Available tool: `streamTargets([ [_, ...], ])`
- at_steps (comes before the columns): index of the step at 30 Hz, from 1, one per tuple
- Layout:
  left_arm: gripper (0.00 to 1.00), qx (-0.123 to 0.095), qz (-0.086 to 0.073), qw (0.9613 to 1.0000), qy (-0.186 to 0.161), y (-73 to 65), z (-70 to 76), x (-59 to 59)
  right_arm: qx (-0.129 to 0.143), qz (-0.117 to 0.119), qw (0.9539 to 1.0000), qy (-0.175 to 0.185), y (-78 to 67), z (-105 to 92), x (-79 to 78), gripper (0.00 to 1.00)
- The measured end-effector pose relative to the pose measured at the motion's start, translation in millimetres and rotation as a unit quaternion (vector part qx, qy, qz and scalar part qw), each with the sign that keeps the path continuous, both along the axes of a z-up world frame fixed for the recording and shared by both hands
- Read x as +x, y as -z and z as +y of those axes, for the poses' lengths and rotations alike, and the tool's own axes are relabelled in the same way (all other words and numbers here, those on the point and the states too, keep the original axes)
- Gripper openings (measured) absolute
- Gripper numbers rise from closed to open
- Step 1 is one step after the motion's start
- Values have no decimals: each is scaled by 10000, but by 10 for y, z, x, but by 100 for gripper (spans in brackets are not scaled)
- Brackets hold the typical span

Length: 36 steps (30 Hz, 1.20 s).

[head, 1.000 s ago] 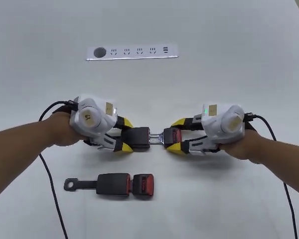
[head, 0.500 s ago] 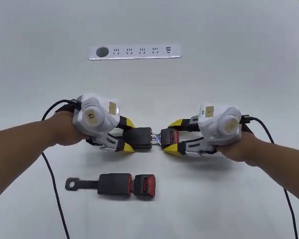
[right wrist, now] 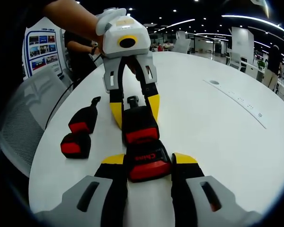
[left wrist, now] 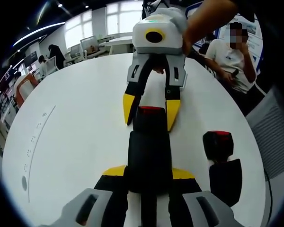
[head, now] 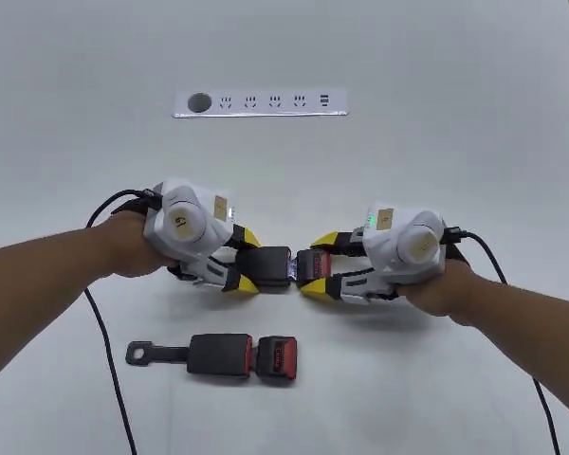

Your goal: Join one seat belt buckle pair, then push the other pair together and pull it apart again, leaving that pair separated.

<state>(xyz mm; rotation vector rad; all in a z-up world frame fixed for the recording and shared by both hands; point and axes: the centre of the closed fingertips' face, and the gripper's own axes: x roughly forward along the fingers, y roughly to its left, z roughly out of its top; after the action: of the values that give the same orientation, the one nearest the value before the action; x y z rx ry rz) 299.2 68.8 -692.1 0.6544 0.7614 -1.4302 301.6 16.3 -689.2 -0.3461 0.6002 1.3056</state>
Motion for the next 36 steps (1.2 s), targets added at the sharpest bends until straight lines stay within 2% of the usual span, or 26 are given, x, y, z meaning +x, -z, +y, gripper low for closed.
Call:
streamTargets([
  [12,33,109,3,9999,86,1,-14,-29,-133,8,9999,-101,39,9,25,33],
  [27,33,39,22,10000,56,-44,-40,-46,-102,-12,9998,-170,15,13,9,33],
  [36,33,-2,39,10000,64,-22,-28,-29,-44,-15,9997,-243,-5,18,7,33],
])
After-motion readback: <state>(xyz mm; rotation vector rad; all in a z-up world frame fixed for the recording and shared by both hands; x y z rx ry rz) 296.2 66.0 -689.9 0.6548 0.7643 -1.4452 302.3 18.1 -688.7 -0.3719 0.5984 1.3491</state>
